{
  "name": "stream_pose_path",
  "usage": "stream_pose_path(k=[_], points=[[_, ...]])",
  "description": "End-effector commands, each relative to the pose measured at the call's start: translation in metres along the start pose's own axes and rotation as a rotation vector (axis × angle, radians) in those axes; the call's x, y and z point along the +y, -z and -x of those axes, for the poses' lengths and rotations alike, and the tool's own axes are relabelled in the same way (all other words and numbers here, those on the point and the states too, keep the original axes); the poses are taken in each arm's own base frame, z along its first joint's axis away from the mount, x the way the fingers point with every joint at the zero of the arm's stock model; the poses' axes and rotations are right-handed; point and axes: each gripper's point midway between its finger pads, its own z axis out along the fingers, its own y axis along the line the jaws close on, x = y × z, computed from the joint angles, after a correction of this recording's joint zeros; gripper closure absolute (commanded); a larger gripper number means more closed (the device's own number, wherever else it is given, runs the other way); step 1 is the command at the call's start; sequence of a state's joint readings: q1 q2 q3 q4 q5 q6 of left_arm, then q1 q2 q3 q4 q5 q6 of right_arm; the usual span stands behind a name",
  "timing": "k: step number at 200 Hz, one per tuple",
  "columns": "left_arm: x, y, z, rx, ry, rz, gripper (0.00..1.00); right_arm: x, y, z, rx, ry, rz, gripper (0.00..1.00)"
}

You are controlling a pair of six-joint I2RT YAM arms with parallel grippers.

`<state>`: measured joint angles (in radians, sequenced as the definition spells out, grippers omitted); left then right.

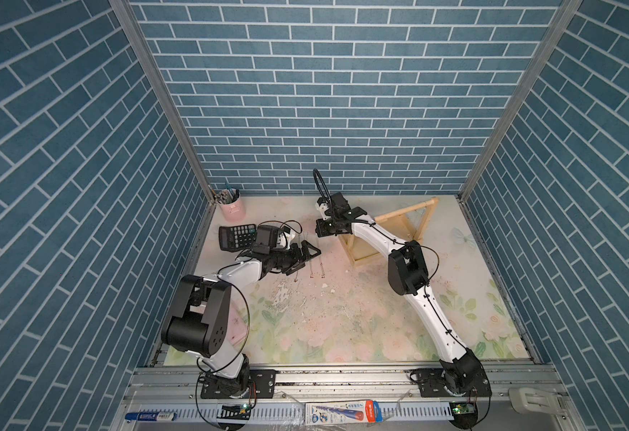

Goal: Take the necklace off the jewelry display stand
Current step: Place the necklace at the center of the board.

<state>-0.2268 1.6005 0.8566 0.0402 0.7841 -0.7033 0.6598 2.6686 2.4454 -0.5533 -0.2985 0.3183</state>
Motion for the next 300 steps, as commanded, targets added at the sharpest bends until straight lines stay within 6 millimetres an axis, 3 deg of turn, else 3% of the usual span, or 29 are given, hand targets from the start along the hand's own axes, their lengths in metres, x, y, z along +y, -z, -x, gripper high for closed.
stream_pose_path(k=[1,150,182,201,300], points=[[0.0037,0.0004,-0.0013,0.002,0.003,-0.004,0.01,-0.0045,-0.0081,0.0,-0.008,-0.021,-0.003,1.0],[0.0052,0.0002,-0.0025,0.005,0.007,-0.002,0.01,0.0007,-0.0133,-0.0073,0.011,-0.018,0.015,0.94],[0.0056,-0.0003,-0.0028,0.006,0.005,-0.001,0.01,0.0016,-0.0125,-0.0063,0.009,-0.017,0.017,0.91],[0.0062,-0.0006,-0.0029,0.007,0.007,0.0,0.01,0.0029,-0.0126,-0.0068,0.011,-0.016,0.02,0.82],[0.006,-0.0003,-0.002,0.005,0.003,0.003,0.01,0.0026,-0.0107,-0.0062,0.012,-0.011,0.016,0.8]])
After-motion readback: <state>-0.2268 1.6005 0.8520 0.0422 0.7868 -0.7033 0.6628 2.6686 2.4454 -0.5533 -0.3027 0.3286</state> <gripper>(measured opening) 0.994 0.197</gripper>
